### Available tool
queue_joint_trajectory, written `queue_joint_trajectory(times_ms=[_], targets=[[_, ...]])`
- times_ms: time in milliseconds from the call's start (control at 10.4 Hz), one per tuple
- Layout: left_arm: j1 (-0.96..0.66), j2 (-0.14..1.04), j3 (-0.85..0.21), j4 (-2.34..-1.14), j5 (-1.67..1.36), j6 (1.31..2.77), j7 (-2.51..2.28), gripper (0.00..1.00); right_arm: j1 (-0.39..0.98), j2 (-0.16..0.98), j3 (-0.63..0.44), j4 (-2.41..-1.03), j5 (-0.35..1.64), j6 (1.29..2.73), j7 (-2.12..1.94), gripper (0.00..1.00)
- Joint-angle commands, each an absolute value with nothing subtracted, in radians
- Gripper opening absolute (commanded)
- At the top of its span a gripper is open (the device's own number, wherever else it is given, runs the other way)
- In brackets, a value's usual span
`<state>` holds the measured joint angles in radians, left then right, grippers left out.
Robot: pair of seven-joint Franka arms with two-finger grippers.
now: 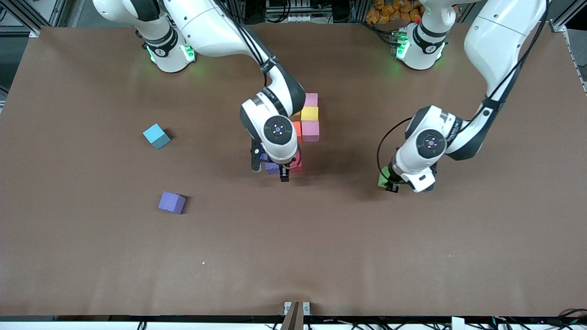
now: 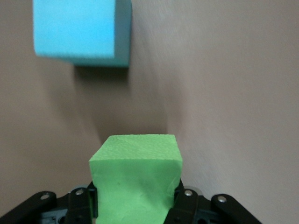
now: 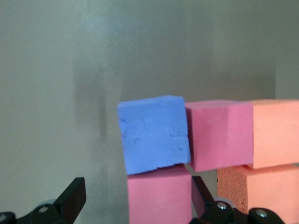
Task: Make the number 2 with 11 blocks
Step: 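Retract the right gripper while the left gripper carries the green cube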
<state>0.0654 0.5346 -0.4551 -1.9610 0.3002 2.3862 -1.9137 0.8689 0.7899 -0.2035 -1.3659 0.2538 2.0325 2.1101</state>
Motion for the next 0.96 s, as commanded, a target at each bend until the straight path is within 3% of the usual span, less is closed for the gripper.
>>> queue_joint_trajectory(times_ms=[0,385,866], targets=[[-0.015,0.616,-0.456,-1.812,0.314,2.286,-2.034,0.51,0.824,0.759,-0.234,-1.358,0.248,1.971,1.950,1.00],[-0.135,0.647,-0.456,-1.729,0.249,2.273,-2.195,0.51,0.793,0.752,-0.444,-1.359,0.264,1.911,1.613,1.00],[-0.253,0.689,-0.453,-1.692,0.224,2.273,-2.399,0.51,0.547,0.675,-0.456,-1.362,0.264,1.850,1.239,1.00]])
